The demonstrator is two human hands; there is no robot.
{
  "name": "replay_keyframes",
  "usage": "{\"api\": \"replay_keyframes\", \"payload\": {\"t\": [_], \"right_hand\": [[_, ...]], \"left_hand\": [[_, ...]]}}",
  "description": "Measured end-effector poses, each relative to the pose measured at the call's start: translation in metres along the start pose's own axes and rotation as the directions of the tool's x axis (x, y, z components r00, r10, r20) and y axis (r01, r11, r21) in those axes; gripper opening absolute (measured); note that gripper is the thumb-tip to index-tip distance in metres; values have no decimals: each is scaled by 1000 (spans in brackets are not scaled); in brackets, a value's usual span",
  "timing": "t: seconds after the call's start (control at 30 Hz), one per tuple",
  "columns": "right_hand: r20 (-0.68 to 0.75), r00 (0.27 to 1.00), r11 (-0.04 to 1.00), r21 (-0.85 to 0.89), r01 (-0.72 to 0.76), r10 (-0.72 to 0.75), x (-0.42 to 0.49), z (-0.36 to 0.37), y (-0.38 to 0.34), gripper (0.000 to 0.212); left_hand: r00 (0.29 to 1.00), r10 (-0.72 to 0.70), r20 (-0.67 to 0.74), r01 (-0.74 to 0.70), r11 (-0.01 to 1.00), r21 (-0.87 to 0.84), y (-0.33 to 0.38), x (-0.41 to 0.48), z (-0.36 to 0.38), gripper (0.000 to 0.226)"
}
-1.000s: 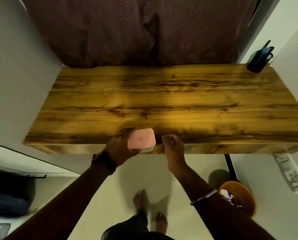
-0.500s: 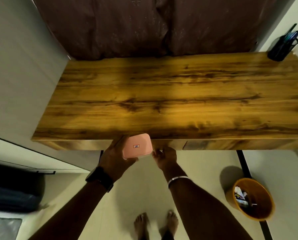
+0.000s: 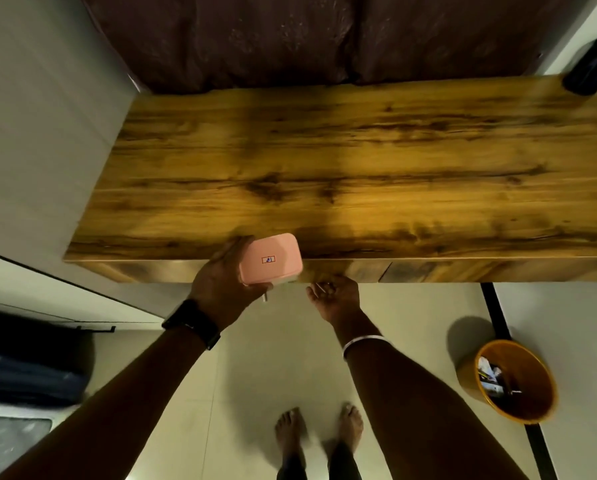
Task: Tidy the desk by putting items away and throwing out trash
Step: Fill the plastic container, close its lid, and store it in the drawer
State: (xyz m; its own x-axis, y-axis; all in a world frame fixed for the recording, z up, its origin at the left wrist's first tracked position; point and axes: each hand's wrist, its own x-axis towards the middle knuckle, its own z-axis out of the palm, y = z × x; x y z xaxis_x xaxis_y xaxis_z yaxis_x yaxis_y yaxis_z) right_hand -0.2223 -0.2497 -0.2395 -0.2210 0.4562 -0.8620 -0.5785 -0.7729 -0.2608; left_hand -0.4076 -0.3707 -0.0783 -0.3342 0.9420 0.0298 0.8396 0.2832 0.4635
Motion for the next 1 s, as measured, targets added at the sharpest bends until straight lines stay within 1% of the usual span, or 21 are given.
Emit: {"api": "replay_keyframes", "payload": {"t": [0.1, 0.2, 0.33, 0.4, 0.47, 0.5, 0.53, 0.57, 0.6, 0.63, 0.67, 0.7, 0.73, 0.8, 0.83, 0.87, 0.9, 0.93, 0.97, 1.0], "right_hand": [[0, 1000, 1000, 23, -22, 22, 2, 1, -2, 11], [34, 999, 997, 61, -45, 43, 2, -1, -2, 8], [78, 996, 997, 61, -51, 47, 5, -7, -3, 18], [70, 995, 998, 12, -68, 67, 3, -11, -3, 17], [45, 995, 993, -83, -85, 89, -4, -15, 1, 16], [31, 994, 983, -154, -100, 105, -9, -16, 4, 15], [19, 993, 956, -273, -105, 114, -19, -18, 6, 14], [18, 993, 900, -424, -100, 119, -29, -17, 7, 14], [44, 993, 807, -588, -63, 109, -41, -14, 6, 15], [109, 990, 703, -711, 15, 89, -54, -9, 3, 15], [210, 976, 609, -782, 131, 61, -69, -1, -2, 14], [329, 944, 532, -804, 266, 25, -83, 8, -8, 12], [444, 896, 460, -789, 407, -31, -97, 19, -15, 11], [618, 759, 299, -699, 650, -205, -125, 45, -28, 8], [678, 668, 179, -648, 740, -307, -135, 58, -34, 9], [729, 557, 20, -600, 800, -398, -143, 72, -40, 10], [777, 437, -150, -550, 822, -453, -148, 84, -45, 12], [823, 339, -300, -500, 812, -456, -148, 95, -50, 16], [863, 289, -429, -465, 775, -413, -146, 105, -53, 24], [896, 284, -538, -433, 723, -341, -142, 115, -57, 35]], "left_hand": [[1000, 12, -1, -12, 1000, 7, -2, 4, -1, 97], [1000, 25, 8, -25, 999, 21, -1, 5, -1, 97], [999, 35, -18, -35, 999, 16, 4, 6, 0, 96], [999, 46, -22, -45, 999, 16, 6, 8, -1, 94], [998, 60, -27, -60, 998, 14, 9, 11, -1, 92], [998, 62, -29, -61, 998, 9, 11, 14, -2, 90], [998, 58, -26, -58, 998, 3, 14, 17, -3, 88], [998, 55, -22, -55, 998, -3, 17, 21, -4, 86], [999, 50, -10, -50, 999, -5, 18, 25, -5, 84], [999, 46, 6, -46, 999, 0, 19, 31, -6, 84], [999, 41, 23, -41, 999, 10, 18, 36, -7, 84], [999, 34, 39, -35, 999, 23, 17, 42, -7, 86], [998, 24, 52, -26, 999, 31, 16, 47, -7, 87], [998, 17, 62, -20, 999, 41, 14, 55, -6, 88], [998, 23, 58, -25, 999, 40, 13, 58, -6, 88], [998, 23, 60, -25, 999, 32, 13, 61, -5, 89], [998, 28, 55, -28, 999, 16, 12, 64, -4, 89], [998, 28, 48, -28, 1000, -2, 11, 66, -3, 89], [999, 33, 33, -32, 999, -19, 11, 68, -1, 89], [999, 33, 16, -32, 999, -39, 11, 69, -1, 90]]}}
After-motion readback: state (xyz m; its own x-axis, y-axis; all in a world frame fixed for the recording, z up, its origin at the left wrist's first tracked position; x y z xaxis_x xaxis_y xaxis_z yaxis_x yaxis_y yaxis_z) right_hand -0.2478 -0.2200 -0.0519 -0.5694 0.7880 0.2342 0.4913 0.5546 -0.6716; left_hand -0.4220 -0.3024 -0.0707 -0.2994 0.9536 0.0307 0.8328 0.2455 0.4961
